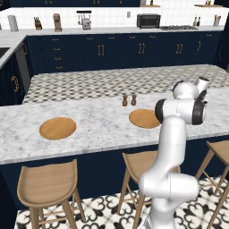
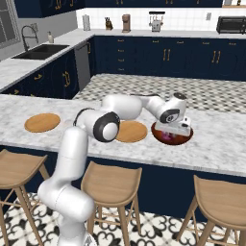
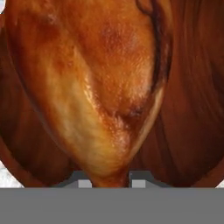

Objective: Pick the chicken drumstick and onion from their plates and place them in the bowl. Then put the bowl in the fridge.

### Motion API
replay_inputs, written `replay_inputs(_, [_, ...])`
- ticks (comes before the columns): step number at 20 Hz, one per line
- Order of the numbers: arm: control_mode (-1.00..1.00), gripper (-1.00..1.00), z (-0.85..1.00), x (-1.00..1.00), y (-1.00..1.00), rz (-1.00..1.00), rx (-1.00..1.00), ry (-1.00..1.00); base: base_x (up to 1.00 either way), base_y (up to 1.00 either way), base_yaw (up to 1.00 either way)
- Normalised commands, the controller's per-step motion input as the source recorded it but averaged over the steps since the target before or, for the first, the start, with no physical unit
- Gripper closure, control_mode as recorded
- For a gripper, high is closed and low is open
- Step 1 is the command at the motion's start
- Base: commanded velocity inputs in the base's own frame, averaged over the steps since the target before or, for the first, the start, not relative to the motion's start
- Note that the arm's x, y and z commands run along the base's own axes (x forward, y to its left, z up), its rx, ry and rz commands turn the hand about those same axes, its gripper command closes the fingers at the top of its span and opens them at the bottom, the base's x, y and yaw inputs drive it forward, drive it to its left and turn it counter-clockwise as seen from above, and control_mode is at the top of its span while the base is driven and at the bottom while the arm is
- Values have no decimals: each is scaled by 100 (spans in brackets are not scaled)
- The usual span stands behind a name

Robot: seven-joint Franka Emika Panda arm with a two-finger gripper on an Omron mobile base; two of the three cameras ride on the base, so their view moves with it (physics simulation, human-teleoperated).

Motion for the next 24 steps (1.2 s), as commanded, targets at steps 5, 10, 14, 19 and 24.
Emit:
replay_inputs(5, [-100,-100,-41,46,8,0,-6,0,0,0,0])
replay_inputs(10, [-100,-100,-1,21,0,0,0,0,0,0,0])
replay_inputs(14, [-100,-100,4,-54,0,-3,0,-6,0,0,0])
replay_inputs(19, [-100,-100,19,-60,0,-9,0,-11,0,0,0])
replay_inputs(24, [-100,-100,29,-32,0,-20,0,-9,0,0,0])
